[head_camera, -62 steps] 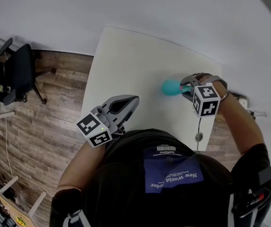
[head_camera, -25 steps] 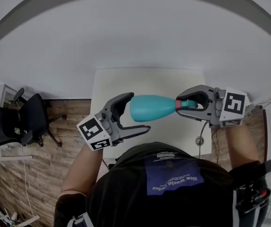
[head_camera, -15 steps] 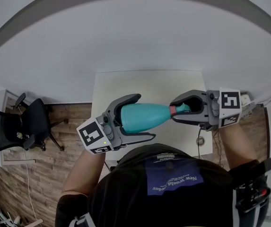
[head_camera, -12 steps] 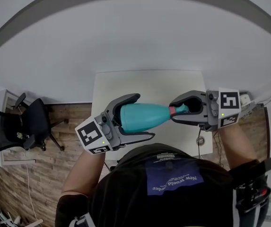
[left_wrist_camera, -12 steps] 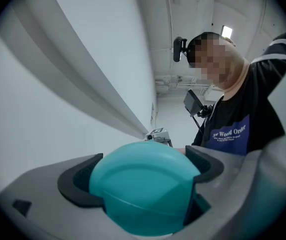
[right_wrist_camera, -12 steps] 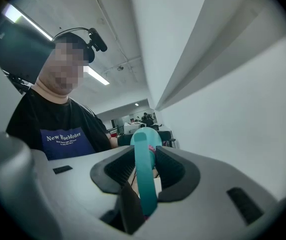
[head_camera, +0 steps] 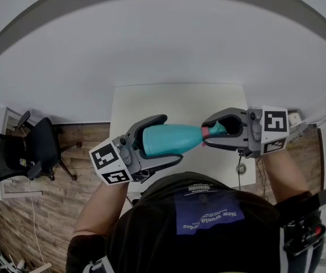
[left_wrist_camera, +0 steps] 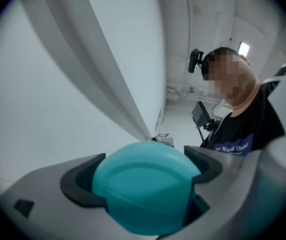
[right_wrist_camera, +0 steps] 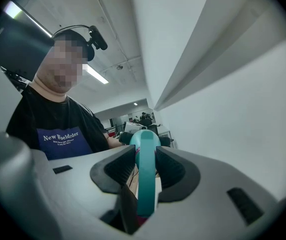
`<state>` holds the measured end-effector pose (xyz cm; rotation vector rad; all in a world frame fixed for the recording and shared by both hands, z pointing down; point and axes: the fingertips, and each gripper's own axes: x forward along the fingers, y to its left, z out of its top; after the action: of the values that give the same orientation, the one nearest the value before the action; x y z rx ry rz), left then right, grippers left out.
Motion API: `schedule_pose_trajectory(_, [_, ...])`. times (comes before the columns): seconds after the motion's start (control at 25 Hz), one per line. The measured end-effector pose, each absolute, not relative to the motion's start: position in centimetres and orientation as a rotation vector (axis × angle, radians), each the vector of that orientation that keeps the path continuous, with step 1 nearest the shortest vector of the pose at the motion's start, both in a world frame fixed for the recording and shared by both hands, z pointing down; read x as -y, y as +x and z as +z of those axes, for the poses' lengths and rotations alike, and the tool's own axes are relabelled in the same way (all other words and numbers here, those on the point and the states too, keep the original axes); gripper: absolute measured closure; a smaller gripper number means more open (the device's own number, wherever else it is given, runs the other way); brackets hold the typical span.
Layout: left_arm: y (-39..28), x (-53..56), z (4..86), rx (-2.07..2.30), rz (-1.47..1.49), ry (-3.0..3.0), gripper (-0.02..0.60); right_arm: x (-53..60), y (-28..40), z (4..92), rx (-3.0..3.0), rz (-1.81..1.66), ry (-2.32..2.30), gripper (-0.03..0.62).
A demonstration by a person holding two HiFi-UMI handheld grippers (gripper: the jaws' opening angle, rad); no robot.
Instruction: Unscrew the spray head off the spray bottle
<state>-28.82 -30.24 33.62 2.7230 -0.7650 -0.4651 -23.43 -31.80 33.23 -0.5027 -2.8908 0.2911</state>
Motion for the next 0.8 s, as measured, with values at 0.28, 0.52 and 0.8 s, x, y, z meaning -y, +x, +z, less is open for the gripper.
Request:
schedule_pose_trajectory(0.28, [-29.1, 30.4, 33.8, 0.722, -0.495, 2.657, 0.083, 31.4, -23.8, 32.6, 2.888, 0.160, -0.511, 0.471])
schedule_pose_trajectory(0.52, [-29.4, 30.7, 34.2, 0.694, -0.506, 2.608, 0.086, 30.9, -23.9, 32.9, 2.850, 0.056, -0.529, 0.471])
schedule_pose_trajectory(0.8, [-29.3, 30.8, 34.3, 0.663, -0.502, 2.578, 0.087, 30.6, -23.8, 33.0, 2.835, -0.053, -0.533, 0.471])
